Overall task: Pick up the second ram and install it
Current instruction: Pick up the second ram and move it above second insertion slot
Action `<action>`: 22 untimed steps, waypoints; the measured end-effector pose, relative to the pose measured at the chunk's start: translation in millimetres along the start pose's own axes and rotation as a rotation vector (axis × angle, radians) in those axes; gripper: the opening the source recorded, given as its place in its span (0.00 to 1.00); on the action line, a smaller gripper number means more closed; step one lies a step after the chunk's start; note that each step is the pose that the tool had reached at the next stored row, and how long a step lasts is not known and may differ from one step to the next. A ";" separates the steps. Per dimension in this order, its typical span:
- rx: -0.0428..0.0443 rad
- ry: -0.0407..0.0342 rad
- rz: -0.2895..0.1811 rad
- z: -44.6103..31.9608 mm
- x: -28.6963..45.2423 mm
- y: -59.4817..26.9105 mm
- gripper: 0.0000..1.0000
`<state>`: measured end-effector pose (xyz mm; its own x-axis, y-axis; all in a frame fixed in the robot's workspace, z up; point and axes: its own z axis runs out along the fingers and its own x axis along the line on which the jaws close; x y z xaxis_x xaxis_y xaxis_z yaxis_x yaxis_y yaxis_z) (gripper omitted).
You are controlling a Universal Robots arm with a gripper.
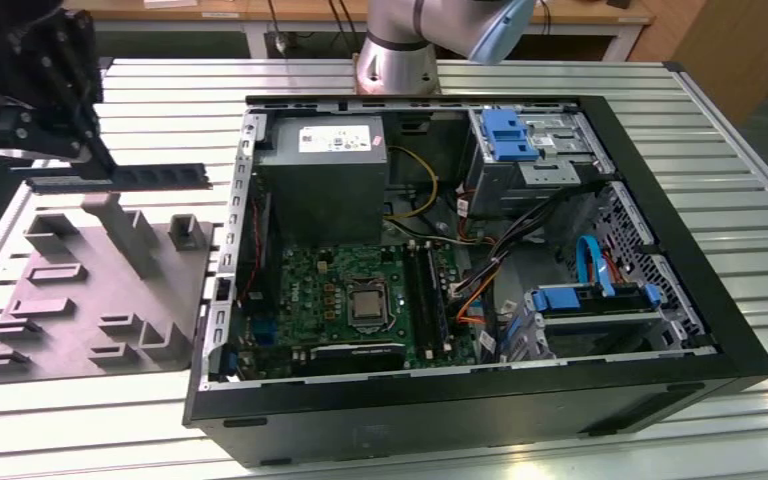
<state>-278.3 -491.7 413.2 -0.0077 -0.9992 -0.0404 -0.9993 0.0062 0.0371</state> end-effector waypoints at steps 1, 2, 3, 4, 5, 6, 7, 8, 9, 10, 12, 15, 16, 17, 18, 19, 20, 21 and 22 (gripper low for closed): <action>0.0000 -0.0001 0.000 0.1 0.0 -4.5 0.12; -0.0002 -0.0001 0.000 0.2 0.0 -9.3 0.12; -0.0003 0.0000 0.000 0.2 -0.1 -13.7 0.12; -0.0004 0.0000 0.000 0.3 -0.1 -18.2 0.12; -0.0004 -0.0001 0.000 0.4 -0.1 -22.8 0.12; -0.0005 -0.0001 0.000 0.5 -0.1 -27.3 0.12; -0.0006 -0.0002 0.000 0.6 -0.2 -31.8 0.12; -0.0008 -0.0001 0.000 0.7 -0.2 -36.7 0.12; -0.0009 -0.0001 0.000 0.8 -0.2 -41.2 0.12; -0.0010 -0.0002 0.000 0.9 -0.2 -45.7 0.12; -0.0013 -0.0002 0.000 1.1 -0.3 -54.7 0.12; -0.0016 -0.0003 0.000 1.4 -0.4 -68.5 0.12; -0.0016 -0.0004 0.000 1.5 -0.4 -73.0 0.12; -0.0018 -0.0003 0.000 1.6 -0.4 -77.5 0.12; -0.0019 -0.0003 0.000 1.7 -0.4 -82.0 0.12; -0.0021 -0.0003 0.000 1.7 -0.5 -86.5 0.12; -0.0023 -0.0003 0.000 1.9 -0.5 -91.3 0.12; -0.0024 -0.0004 0.000 2.0 -0.5 -95.7 0.12; -0.0024 -0.0005 0.000 2.1 -0.5 -100.3 0.12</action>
<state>-178.1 -491.7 407.4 -0.0079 -0.9991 -0.0409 -0.9992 0.0063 0.0395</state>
